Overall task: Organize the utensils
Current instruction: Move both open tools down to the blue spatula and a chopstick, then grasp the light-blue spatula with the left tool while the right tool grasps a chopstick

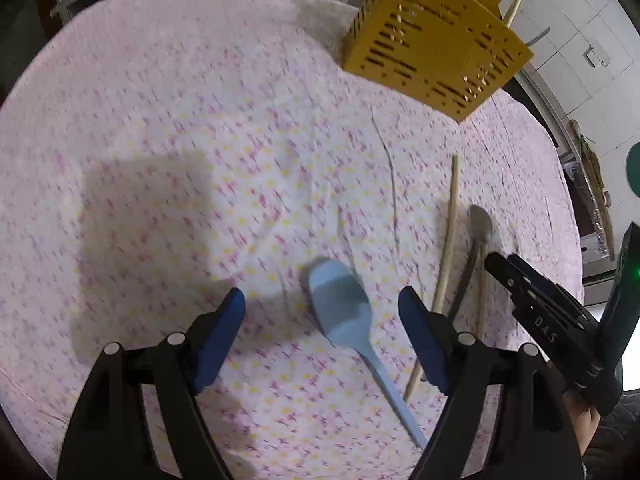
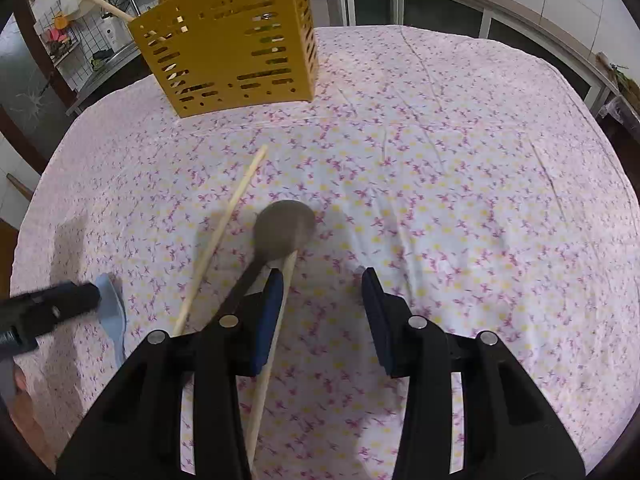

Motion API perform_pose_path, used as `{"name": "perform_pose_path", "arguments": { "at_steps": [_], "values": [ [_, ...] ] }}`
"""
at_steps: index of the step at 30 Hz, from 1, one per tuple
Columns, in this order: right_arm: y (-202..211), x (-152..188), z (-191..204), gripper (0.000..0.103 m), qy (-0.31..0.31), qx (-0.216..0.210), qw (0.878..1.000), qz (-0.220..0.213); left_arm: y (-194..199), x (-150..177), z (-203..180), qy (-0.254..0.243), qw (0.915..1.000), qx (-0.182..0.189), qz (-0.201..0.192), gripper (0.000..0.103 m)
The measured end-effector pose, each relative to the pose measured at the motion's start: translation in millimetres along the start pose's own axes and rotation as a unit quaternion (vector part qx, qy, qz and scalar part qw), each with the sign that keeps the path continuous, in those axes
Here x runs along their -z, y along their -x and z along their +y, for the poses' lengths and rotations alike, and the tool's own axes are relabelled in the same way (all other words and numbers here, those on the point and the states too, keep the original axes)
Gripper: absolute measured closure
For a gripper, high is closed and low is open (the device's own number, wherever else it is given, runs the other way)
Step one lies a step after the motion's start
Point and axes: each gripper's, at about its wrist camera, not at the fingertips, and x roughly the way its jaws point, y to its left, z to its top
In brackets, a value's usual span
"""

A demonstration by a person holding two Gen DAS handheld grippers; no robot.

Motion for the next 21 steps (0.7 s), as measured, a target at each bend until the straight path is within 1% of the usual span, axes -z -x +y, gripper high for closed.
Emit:
{"name": "perform_pose_path", "arguments": {
  "at_steps": [1,2,3,5,6,7,9,10,11,12,13,17,18,20,21],
  "values": [
    [0.0,-0.2,0.6,0.062,-0.003,-0.002,1.000,0.001,-2.3,0.4,-1.2,-0.002,1.0000,0.000,0.002,0.028],
    [0.2,-0.5,0.7,0.062,-0.004,-0.002,1.000,0.001,-4.6,1.7,-2.8,-0.006,1.0000,-0.001,0.004,0.034],
    [0.7,-1.4,1.6,0.062,-0.005,-0.002,1.000,0.000,-6.9,1.9,-3.2,-0.006,0.9999,-0.001,0.008,0.038],
    [2.2,-3.8,2.3,0.062,-0.008,-0.008,1.000,0.000,-8.8,1.3,-2.5,-0.007,1.0000,-0.006,0.003,0.041],
    [1.7,-4.5,3.0,0.062,-0.008,-0.008,1.000,0.000,-8.6,0.6,-3.8,-0.009,0.9999,-0.009,0.002,0.047],
    [1.1,-6.5,6.7,0.063,-0.008,-0.007,1.000,0.002,-8.7,-0.1,-3.9,-0.010,0.9999,-0.012,0.002,0.050],
    [-3.0,-8.4,9.7,0.070,-0.004,-0.004,1.000,0.007,-7.9,-0.8,-3.1,-0.011,0.9999,-0.006,0.004,0.061],
    [-5.6,-9.9,11.7,0.074,-0.003,-0.003,1.000,0.011,-7.9,-0.9,-3.1,-0.012,0.9999,-0.003,0.005,0.064],
    [-7.8,-10.1,11.9,0.074,-0.002,-0.001,1.000,0.014,-10.9,-4.2,-5.5,-0.012,0.9999,-0.002,0.006,0.070],
    [-9.3,-9.7,12.4,0.075,0.001,0.001,1.000,0.013,-11.8,-3.7,-6.5,-0.013,0.9999,-0.003,0.008,0.073],
    [-9.3,-8.7,13.1,0.075,0.002,0.002,1.000,0.011,-12.7,-3.6,-8.8,-0.015,0.9998,-0.009,0.005,0.074],
    [-10.3,-11.4,9.0,0.085,0.000,0.000,1.000,0.009,-17.7,-1.4,-20.0,-0.028,0.9991,-0.031,-0.005,0.078],
    [-10.4,-11.6,7.8,0.086,0.001,-0.001,1.000,0.009,-18.8,-1.5,-22.5,-0.029,0.9989,-0.037,-0.008,0.079],
    [-9.3,-11.6,5.6,0.092,0.004,-0.003,1.000,0.007,-23.1,-1.9,-31.0,-0.034,0.9982,-0.047,-0.014,0.082],
    [-8.5,-11.5,5.3,0.094,0.006,-0.005,1.000,0.006,-24.6,-2.2,-33.1,-0.038,0.9979,-0.050,-0.017,0.084]
  ]
}}
